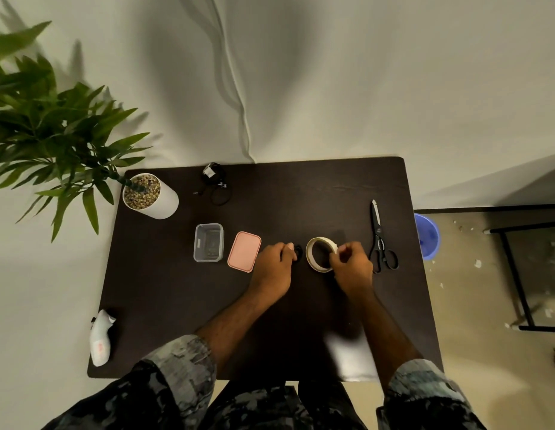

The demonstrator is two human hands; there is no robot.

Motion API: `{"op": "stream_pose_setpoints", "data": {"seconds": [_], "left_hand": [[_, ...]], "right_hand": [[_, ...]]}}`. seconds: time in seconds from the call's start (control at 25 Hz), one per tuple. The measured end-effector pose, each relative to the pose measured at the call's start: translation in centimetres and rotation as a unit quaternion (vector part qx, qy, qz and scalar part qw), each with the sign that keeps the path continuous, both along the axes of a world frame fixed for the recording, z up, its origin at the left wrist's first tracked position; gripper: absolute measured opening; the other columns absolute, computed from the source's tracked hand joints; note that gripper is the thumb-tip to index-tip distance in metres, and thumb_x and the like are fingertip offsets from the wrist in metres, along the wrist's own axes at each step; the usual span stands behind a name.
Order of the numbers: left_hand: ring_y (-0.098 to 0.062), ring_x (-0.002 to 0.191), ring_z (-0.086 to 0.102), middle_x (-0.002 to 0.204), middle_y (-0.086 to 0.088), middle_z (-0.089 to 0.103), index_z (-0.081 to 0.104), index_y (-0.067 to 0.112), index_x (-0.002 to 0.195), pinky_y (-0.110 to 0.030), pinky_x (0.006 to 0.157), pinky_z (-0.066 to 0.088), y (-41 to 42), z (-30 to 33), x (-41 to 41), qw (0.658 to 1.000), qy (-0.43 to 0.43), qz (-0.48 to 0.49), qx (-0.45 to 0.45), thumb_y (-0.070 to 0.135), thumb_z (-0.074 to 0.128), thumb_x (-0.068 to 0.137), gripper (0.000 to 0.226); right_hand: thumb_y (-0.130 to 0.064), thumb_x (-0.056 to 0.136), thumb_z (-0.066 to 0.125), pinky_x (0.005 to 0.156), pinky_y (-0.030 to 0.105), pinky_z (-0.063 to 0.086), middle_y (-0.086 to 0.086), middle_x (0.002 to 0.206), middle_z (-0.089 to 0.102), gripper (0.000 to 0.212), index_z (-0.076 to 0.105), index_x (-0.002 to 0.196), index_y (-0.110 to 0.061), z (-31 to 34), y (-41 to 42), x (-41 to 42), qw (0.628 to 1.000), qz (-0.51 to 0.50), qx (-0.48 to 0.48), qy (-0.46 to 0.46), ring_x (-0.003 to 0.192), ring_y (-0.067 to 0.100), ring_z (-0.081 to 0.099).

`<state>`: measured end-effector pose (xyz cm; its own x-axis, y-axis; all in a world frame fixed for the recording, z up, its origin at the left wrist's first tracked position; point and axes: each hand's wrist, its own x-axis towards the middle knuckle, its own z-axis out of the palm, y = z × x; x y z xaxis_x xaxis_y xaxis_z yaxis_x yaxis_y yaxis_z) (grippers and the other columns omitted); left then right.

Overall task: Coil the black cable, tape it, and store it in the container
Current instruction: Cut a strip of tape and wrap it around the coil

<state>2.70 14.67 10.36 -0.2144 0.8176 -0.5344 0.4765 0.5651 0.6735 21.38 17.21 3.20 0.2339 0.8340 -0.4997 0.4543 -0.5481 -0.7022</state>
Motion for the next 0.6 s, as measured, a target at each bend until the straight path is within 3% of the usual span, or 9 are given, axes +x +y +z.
{"op": "stream_pose_setpoints", "data": {"seconds": [0.12,0.2,0.28,0.4,0.6], "left_hand": [[-0.020,0.088,0.061,0.093,-0.004,0.066,0.066,0.018,0.088,-0.030,0.072,0.044,0.1,-0.8,0.0,0.997,0.031,0.035,0.067,0.039,0.040,0.109,0.039],[-0.023,0.091,0.061,0.092,-0.003,0.065,0.065,0.019,0.088,-0.037,0.073,0.049,0.1,-0.8,0.2,0.994,0.040,0.040,0.093,0.045,0.036,0.107,0.043],[-0.023,0.093,0.059,0.091,-0.001,0.064,0.064,0.019,0.089,-0.044,0.078,0.052,-0.1,-0.4,0.6,0.991,0.063,0.027,0.118,0.048,0.033,0.105,0.046],[-0.019,0.096,0.053,0.089,0.003,0.064,0.065,0.022,0.092,-0.044,0.083,0.045,-1.1,0.2,1.6,0.980,0.138,-0.007,0.140,0.044,0.032,0.106,0.042],[-0.014,0.095,0.048,0.086,0.010,0.061,0.065,0.024,0.093,-0.039,0.082,0.036,-3.7,0.1,2.9,0.965,0.175,-0.050,0.191,0.042,0.036,0.105,0.036]], "right_hand": [[-0.015,0.089,0.078,0.071,0.032,0.063,-0.006,0.088,0.069,0.045,0.060,0.127,-0.033,2.1,-1.0,-0.1,0.995,0.078,0.044,0.037,0.075,0.012,0.068],[-0.016,0.088,0.080,0.074,0.030,0.065,-0.006,0.089,0.070,0.056,0.061,0.136,-0.038,3.6,-1.5,-0.3,0.988,0.123,0.069,0.060,0.078,0.009,0.071],[-0.016,0.086,0.083,0.073,0.038,0.068,-0.005,0.089,0.072,0.048,0.069,0.127,-0.037,5.2,-2.1,-0.3,0.985,0.124,0.092,0.077,0.079,0.013,0.075],[-0.015,0.086,0.085,0.066,0.039,0.068,-0.002,0.091,0.072,0.034,0.070,0.112,-0.031,7.4,-2.8,-0.4,0.984,0.099,0.110,0.103,0.079,0.019,0.077],[-0.007,0.091,0.080,0.057,0.036,0.066,0.002,0.089,0.074,0.024,0.067,0.111,-0.010,10.3,-3.5,-0.6,0.967,0.013,0.084,0.239,0.079,0.026,0.080]]}}
